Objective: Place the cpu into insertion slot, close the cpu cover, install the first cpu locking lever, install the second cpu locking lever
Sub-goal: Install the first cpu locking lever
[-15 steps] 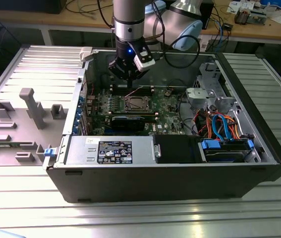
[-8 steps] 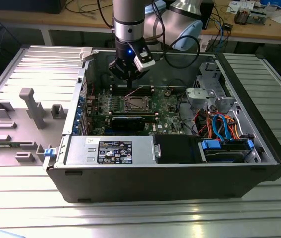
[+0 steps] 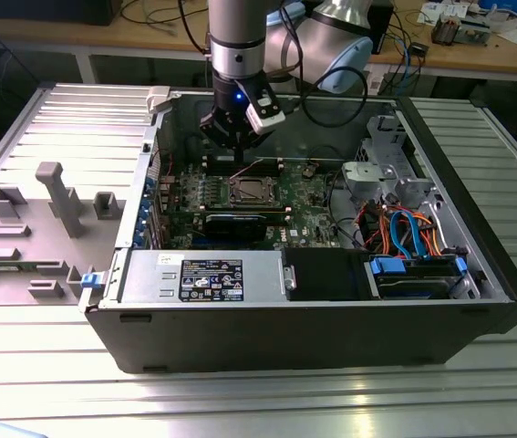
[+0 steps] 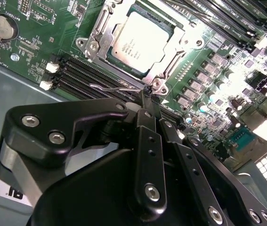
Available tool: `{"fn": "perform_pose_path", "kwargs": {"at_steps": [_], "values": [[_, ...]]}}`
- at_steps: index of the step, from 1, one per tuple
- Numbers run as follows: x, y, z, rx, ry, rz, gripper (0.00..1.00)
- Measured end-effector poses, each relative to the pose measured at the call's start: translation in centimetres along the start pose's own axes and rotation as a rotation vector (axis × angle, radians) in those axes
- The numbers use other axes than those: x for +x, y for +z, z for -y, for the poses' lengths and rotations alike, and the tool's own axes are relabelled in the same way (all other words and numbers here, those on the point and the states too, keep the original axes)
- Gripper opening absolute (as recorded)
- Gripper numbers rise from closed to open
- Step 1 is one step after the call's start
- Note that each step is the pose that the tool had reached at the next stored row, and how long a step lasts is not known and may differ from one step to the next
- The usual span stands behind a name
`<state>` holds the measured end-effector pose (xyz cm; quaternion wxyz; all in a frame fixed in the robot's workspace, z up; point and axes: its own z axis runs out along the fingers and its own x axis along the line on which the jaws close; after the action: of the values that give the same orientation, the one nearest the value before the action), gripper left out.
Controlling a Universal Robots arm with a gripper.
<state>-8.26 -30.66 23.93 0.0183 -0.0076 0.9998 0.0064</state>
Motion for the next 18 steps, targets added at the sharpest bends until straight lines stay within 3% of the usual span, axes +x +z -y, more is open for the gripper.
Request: {"fn": "perform_pose_path", "kwargs": {"at_steps": [18], "values": [[0.03, 0.3, -0.18, 0.0, 0.0, 0.0, 0.11]]}}
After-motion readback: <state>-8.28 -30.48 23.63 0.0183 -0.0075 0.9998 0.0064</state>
